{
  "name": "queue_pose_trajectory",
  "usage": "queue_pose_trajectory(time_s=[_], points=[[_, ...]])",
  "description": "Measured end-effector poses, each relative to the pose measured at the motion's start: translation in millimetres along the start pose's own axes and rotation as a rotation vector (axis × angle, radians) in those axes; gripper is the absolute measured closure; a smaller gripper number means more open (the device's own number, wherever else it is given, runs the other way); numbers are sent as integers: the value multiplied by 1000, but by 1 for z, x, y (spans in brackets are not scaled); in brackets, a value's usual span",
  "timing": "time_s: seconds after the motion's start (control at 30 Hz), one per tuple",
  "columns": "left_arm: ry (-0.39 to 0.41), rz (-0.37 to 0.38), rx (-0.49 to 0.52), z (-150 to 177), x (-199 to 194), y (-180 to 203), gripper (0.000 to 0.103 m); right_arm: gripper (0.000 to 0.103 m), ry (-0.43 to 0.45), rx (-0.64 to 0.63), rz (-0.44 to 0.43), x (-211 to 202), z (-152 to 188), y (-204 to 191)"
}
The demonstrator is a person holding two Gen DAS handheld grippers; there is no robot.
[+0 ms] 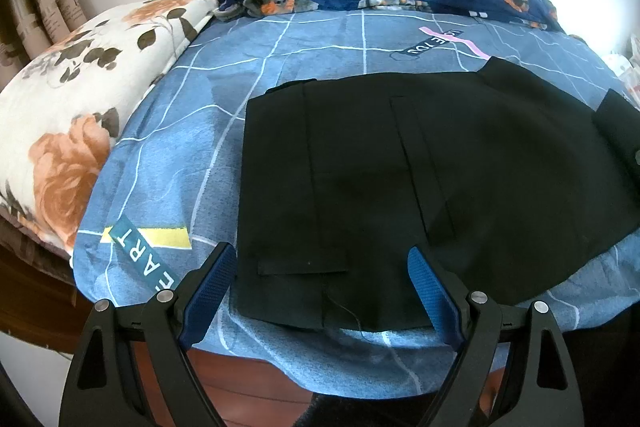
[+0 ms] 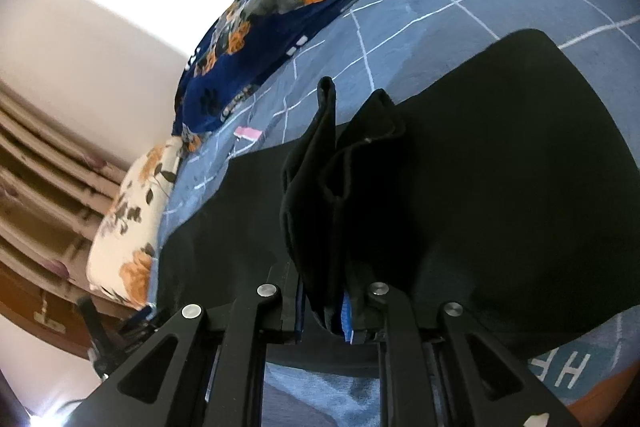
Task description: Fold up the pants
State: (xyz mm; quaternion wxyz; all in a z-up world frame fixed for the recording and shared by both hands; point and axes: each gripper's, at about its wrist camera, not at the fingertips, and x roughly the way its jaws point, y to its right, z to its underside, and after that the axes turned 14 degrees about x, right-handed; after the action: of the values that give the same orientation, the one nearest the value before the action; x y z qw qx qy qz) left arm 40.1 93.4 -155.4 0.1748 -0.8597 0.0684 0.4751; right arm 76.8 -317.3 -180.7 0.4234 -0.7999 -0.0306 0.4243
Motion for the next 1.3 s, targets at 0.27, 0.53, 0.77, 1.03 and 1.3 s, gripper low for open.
queue_pose_trajectory(time_s=[0.27, 0.53, 0.77, 1.03, 1.3], points=[[-10, 6, 6, 1, 2, 4, 15, 88, -1, -94, 48, 8, 11, -16], [-15, 10, 7, 1, 3, 4, 15, 87, -12, -144, 69, 15, 17, -24], [-17, 11, 7, 1, 3, 5, 15, 86, -15, -180, 91, 18, 23, -27], [-23, 14, 7, 2, 5, 4, 15, 75, -36, -211, 94, 24, 30, -31], [-28, 15, 5, 3, 7, 2, 14, 61, -53, -237, 89, 28, 35, -36]])
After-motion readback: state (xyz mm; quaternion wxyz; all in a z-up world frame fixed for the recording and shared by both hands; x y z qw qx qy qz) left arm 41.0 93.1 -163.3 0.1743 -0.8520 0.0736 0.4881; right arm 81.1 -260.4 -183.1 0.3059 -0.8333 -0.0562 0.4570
